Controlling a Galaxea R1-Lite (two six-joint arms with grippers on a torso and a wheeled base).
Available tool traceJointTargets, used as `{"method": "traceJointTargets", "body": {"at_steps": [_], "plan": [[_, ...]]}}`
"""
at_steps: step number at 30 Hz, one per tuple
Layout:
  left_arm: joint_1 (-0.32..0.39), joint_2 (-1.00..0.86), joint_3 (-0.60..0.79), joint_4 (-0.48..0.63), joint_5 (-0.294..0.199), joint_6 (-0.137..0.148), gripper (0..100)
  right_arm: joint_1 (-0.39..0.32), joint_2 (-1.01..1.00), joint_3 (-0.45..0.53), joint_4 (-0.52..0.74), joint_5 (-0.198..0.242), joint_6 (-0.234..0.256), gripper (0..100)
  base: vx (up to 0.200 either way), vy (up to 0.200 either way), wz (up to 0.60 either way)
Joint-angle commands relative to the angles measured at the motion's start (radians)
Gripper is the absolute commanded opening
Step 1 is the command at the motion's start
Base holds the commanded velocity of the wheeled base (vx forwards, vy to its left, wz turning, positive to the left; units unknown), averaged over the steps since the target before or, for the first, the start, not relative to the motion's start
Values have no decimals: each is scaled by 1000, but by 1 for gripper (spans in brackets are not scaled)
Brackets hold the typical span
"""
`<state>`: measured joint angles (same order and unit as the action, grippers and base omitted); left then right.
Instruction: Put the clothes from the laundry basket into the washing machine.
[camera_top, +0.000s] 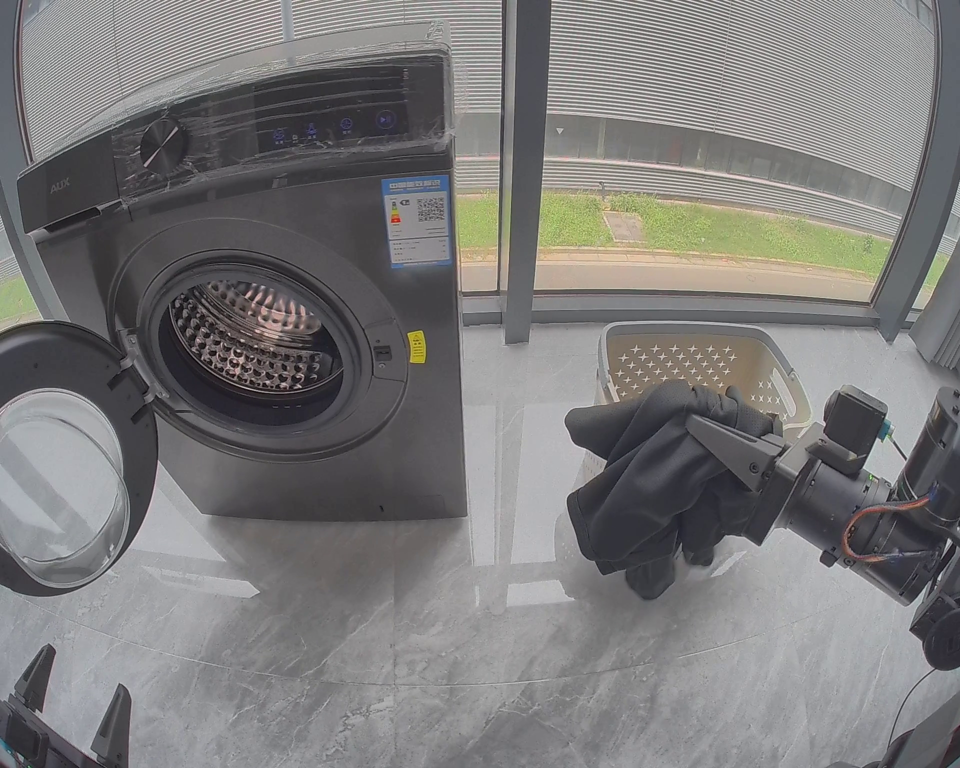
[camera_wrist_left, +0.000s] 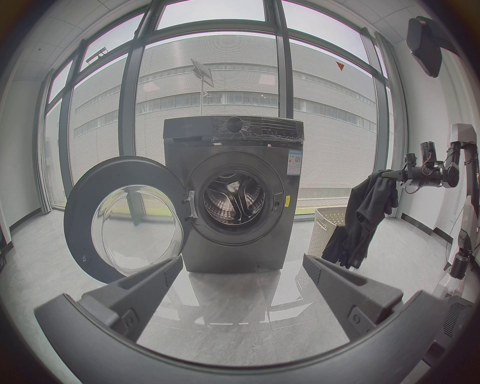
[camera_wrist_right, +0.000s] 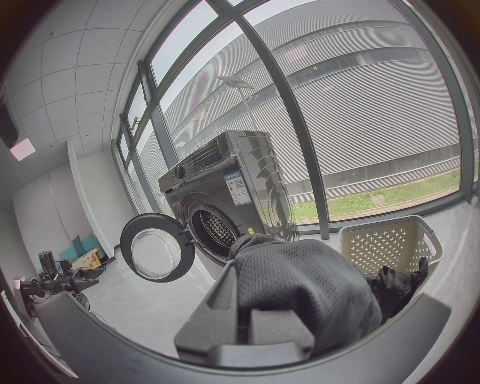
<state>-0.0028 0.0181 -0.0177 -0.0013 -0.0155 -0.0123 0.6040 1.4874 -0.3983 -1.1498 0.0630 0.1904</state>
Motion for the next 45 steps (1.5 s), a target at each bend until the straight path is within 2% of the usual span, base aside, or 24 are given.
{"method": "traceJointTargets", "body": {"at_steps": [1,11,17,20,38,45], "plan": [[0,-18,18,0,0,0,100,0,1,-1,-1,0,0,0,0,200,0],[0,-18,18,0,0,-1,100,2,1,1,-1,0,0,0,0,200,0],[0,-18,18,0,0,0,100,10,1,1,-1,0,1,0,-200,200,0],[0,-18,18,0,2,0,100,11,2,1,-1,0,3,0,0,200,0],[0,-18,18,1,-1,0,100,14,5,12,1,12,17,0,-33,0,0],[0,-18,18,0,-1,0,100,14,5,16,1,12,17,0,0,200,0]]}}
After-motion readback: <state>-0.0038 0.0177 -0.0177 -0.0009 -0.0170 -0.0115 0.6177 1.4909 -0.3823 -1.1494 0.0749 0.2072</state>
